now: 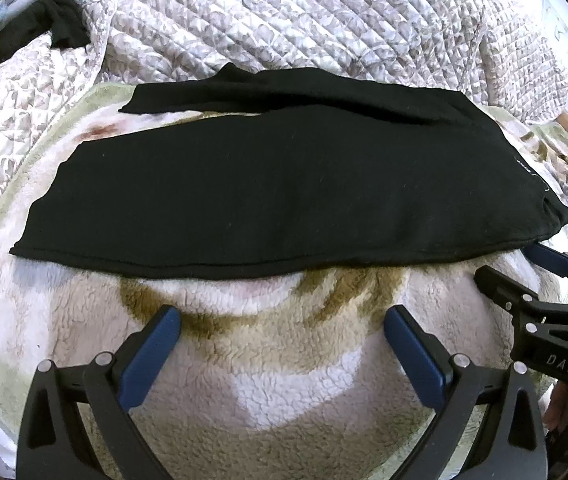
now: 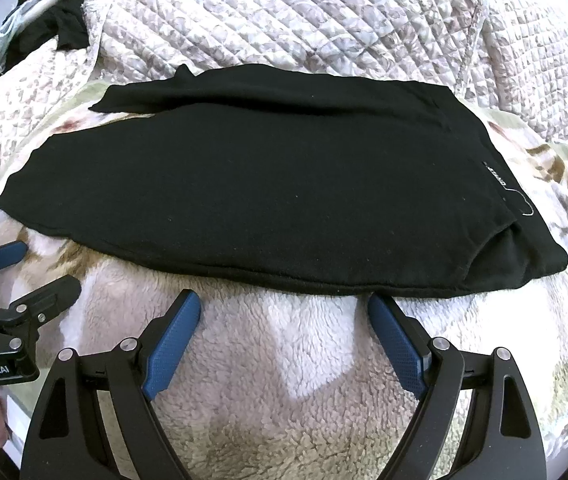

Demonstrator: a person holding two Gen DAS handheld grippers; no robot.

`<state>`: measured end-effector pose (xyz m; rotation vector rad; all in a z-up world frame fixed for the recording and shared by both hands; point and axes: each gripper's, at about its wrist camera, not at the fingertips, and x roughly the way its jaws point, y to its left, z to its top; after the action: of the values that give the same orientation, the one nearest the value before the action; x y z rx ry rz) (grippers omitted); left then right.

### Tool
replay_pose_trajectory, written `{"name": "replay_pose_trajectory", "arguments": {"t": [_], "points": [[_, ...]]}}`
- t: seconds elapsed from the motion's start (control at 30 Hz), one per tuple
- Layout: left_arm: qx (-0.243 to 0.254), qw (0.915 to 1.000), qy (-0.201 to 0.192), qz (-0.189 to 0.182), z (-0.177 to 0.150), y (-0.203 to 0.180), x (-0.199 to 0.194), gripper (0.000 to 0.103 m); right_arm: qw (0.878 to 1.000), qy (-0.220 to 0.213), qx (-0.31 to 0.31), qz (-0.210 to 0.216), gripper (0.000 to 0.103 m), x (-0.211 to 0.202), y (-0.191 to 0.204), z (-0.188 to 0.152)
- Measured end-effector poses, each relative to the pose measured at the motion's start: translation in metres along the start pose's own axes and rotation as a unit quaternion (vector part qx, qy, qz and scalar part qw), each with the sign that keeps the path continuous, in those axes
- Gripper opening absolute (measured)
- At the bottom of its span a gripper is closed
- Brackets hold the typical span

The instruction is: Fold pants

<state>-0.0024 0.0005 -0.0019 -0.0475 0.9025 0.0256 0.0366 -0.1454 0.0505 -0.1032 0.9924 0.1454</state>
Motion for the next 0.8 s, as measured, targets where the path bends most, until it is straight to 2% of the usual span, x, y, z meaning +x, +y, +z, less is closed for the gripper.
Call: {"name": "replay_pose_trajectory", "arguments": {"t": [0.8], "points": [[-0.005,0.9999,-0.013,-0.001,-0.0007,0.0018,-0.0014,0.103,1.000,0.002,-0.007,-0.001,0.087,-0.0005,0.0012,-0.0017]]}}
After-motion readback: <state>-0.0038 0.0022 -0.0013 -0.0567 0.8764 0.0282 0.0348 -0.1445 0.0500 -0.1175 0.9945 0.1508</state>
